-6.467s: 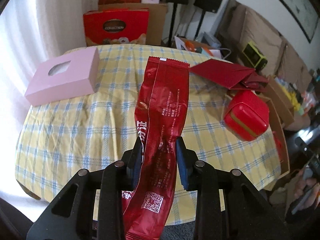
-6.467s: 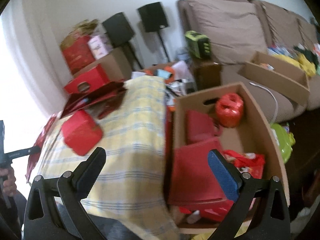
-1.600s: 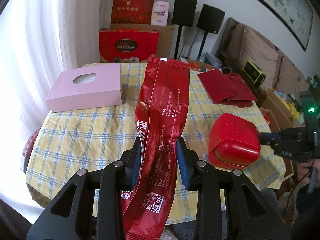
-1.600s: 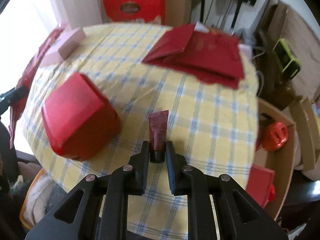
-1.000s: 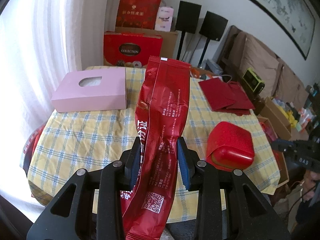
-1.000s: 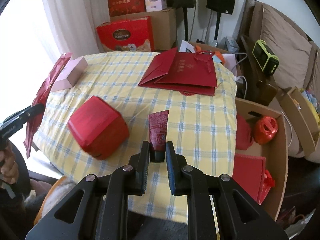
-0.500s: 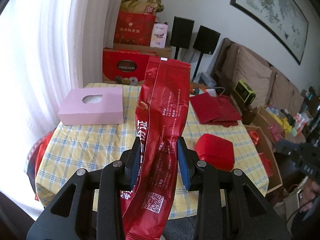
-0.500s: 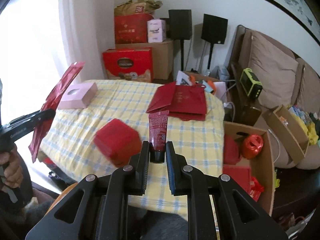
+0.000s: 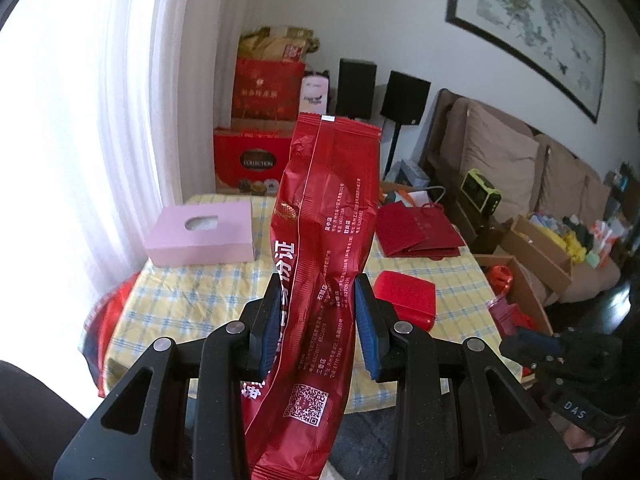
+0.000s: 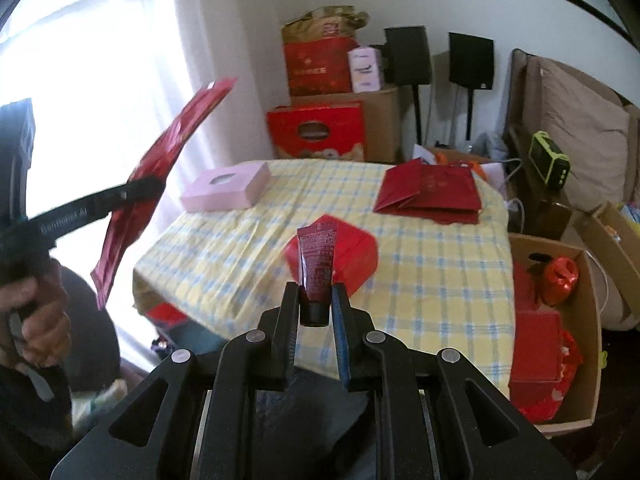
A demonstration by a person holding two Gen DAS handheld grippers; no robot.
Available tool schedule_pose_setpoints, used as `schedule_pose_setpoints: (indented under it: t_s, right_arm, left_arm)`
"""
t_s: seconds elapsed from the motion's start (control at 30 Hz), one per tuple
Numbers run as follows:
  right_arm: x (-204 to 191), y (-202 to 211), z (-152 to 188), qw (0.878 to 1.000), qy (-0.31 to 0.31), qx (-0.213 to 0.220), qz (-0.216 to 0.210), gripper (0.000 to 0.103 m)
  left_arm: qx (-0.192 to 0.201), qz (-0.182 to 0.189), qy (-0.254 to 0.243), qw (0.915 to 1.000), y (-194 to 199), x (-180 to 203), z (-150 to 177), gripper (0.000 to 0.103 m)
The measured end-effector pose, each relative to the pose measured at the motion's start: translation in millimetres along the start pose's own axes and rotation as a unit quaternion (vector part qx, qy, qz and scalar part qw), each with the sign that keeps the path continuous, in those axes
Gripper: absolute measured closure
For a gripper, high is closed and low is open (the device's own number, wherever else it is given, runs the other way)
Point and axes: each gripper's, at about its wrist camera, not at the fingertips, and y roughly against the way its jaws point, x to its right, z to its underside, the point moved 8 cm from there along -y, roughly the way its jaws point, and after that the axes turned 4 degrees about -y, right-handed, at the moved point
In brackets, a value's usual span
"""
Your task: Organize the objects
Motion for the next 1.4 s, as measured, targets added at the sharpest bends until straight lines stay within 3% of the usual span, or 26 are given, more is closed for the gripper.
schedule_pose_setpoints:
  t_s: [0.23,0.37,0.53,0.67,0.97,1.33,1.4]
  right_arm:
    - [18.0,21.8,9.9,1.000,0.016,0.013,-0.002,0.088]
    - [39.9,42.0,12.6,0.998,-0.028,0.037,-0.033,0.088]
    - [59.3,51.9,3.6,0.998,-0.029,0.045,-0.012,0.088]
    - [75.9,63.6,-1.5,0.997,-0.044,0.059,-0.004,0.088]
    - [102.0,106.3,-22.2,0.992,-0.080,0.101,-0.015,0.088]
    - [113.8,141.4,-42.8,0.988,-0.066,0.139,-0.003,0.088]
    - [120.2,144.9,-43.3,0.987,-0.073,0.143,-0.003,0.088]
  left_arm:
    - [-0.002,-0.026,-0.014,0.9996,11.5,5.9,-0.5,0.072]
    - [-0.008,-0.033,-0.008,0.9994,15.5,11.7,1.1,0.072]
    - [-0.017,-0.034,-0.025,0.9990,15.7,31.5,1.5,0.072]
    - [-0.018,-0.008,-0.027,0.9994,18.1,47.5,-7.2,0.072]
    - [0.008,-0.006,-0.056,0.9984,27.5,72.7,-39.9,0.072]
    - [0.065,0.045,-0.115,0.9902,62.3,141.5,-84.3,0.072]
    - [0.056,0.076,-0.113,0.9892,61.4,154.8,-87.9,0.072]
